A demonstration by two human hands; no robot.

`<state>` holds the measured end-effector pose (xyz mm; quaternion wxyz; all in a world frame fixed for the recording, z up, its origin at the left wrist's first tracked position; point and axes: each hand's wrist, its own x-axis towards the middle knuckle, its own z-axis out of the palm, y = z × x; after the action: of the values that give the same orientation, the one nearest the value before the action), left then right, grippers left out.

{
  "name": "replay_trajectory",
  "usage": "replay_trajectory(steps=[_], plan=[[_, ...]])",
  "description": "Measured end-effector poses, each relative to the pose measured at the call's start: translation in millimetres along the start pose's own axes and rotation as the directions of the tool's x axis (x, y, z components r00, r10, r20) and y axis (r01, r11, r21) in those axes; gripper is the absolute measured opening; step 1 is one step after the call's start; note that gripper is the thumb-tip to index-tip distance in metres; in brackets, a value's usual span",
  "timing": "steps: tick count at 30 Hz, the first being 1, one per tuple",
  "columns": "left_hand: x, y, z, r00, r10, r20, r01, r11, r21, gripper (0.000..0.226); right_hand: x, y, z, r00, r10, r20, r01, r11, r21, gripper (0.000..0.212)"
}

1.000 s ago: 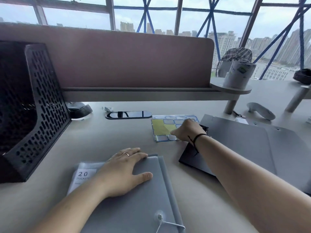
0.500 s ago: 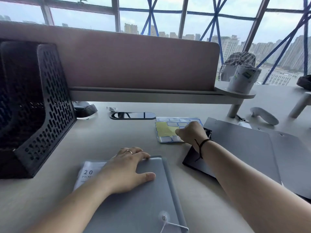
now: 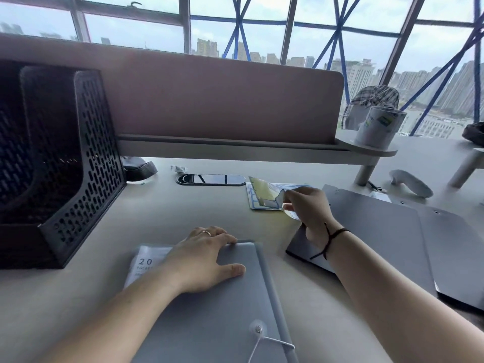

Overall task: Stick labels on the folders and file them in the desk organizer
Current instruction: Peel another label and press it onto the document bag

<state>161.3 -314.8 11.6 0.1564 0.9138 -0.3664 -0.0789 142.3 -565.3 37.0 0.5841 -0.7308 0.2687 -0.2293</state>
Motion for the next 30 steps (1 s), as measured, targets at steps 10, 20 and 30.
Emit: replay_trajectory(steps=[10,20,30], plan=[[-0.2,-2.9,0.4,1.000,-0.002,0.018,0.003,1.000,-0.026,0.069,3.0,20.3,6.5,0.990,-0.100,-0.098,0.055,0.921,-0.385,0.013],[-2.4,-0.9,-0.7,1.000,0.007,0.009,-0.007,1.000,-0.025,0.067,7.7,25.4,8.0,0.982,-0.140,-0.126,0.028,0.769,-0.639,0.013],[-3.4,0.8,-2.0,1.000,0.010,0.005,-0.010,1.000,-0.016,0.070,4.5,27.7,9.2,0.976,-0.208,-0.062,0.092,0.656,-0.749,0.006]])
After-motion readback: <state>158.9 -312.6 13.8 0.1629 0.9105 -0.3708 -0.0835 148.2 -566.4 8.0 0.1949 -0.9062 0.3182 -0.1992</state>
